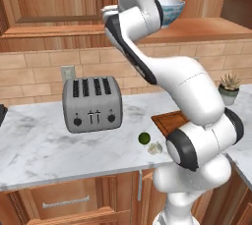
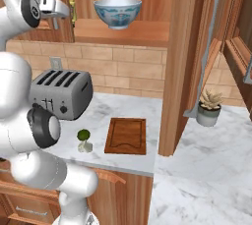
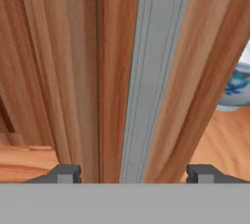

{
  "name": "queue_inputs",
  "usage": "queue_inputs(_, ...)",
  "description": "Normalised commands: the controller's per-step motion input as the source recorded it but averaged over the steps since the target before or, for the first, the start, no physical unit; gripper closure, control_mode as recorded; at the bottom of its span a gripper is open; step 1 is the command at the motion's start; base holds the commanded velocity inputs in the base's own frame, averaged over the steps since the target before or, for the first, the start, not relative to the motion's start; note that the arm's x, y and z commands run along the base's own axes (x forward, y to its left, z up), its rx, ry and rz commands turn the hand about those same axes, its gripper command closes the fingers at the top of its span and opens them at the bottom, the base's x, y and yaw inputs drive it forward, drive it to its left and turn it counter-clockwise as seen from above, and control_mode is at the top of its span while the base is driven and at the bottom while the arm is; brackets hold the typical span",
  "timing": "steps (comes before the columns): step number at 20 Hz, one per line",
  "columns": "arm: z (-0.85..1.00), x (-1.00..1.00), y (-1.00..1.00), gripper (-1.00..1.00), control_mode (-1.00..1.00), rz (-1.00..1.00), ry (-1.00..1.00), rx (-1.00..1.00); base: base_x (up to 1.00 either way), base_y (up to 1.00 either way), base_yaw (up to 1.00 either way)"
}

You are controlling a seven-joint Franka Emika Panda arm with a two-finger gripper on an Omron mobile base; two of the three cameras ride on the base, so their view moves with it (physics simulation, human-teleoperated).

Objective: Open the cabinet. Place the bowl and condiment on the counter. Then place the lime and garlic on the cutting board.

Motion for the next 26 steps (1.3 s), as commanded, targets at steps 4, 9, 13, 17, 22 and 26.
queue_inputs(4, -0.05, 0.54, 0.1, -1.0, -1.0, 0.0, 0.0, 0.0, 0.0, 0.0, 0.0)
queue_inputs(9, -0.07, 0.33, 0.01, 1.0, -1.0, 0.0, 0.0, 0.0, 0.0, 0.0, 0.0)
queue_inputs(13, -0.07, 0.03, 0.0, 1.0, -1.0, 0.0, 0.0, 0.0, 0.0, 0.0, 0.0)
queue_inputs(17, 0.0, -0.54, 0.12, 1.0, -1.0, 0.0, 0.0, 0.0, 0.0, 0.0, 0.0)
queue_inputs(22, 0.0, -1.0, 0.39, 1.0, -1.0, 0.0, -0.03, 0.0, 0.0, 0.0, 0.0)
queue_inputs(26, -0.01, -1.0, 0.62, 1.0, -1.0, 0.0, -0.09, 0.0, 0.0, 0.0, 0.0)
